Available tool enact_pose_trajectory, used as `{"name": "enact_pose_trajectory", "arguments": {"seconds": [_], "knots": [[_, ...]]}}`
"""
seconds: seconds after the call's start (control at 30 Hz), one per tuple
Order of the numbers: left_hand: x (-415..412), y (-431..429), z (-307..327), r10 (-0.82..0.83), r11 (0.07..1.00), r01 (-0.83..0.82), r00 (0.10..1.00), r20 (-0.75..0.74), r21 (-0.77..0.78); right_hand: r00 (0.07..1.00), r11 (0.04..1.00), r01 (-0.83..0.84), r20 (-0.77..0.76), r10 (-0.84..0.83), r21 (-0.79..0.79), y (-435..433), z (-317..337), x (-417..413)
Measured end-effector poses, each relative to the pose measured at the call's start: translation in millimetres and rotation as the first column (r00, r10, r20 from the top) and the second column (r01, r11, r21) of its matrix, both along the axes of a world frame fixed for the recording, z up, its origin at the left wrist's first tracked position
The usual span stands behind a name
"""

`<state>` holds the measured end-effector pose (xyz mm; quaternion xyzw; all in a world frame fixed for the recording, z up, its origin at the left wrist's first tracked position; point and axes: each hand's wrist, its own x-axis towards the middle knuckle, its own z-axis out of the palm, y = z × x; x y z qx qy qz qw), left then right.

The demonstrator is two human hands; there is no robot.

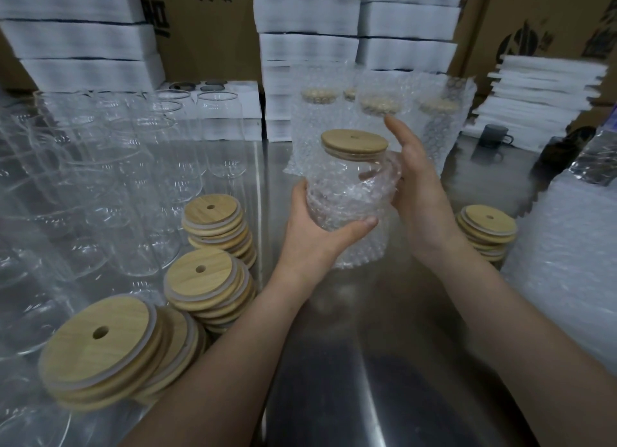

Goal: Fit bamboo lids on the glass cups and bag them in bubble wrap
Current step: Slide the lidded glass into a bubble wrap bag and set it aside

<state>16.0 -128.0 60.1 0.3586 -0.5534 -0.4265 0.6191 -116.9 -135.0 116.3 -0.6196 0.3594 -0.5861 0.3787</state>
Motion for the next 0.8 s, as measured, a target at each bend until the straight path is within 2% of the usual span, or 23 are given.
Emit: {"name": "enact_pose_trajectory", "arguments": {"seconds": [0.1, 0.3, 0.53, 0.63, 0.8], "knots": [[2, 3, 2, -0.007, 1.0, 0.007, 1.0, 0.005, 0.002, 0.985, 0.996, -0.073, 0.158, 0.065, 0.047, -1, 0, -7], [0, 6, 8, -0.01, 0.999, 0.009, 0.999, -0.032, -0.039, 0.982, 0.996, 0.069, 0.171, -0.077, 0.051, -6, -5, -10], [1, 10, 33, -0.006, 0.996, -0.017, 0.972, -0.234, -0.093, 0.945, 0.982, 0.182, 0.269, -0.186, 0.039, -6, -1, -10], [4, 12, 41, 0.004, 0.995, -0.032, 0.963, -0.27, -0.099, 0.917, 0.982, 0.179, 0.352, -0.186, 0.054, -6, 1, -9], [4, 7, 56, 0.129, 0.985, -0.158, 0.941, -0.313, -0.069, 0.899, 0.99, 0.128, 0.415, -0.143, 0.064, -3, 4, -8]]}}
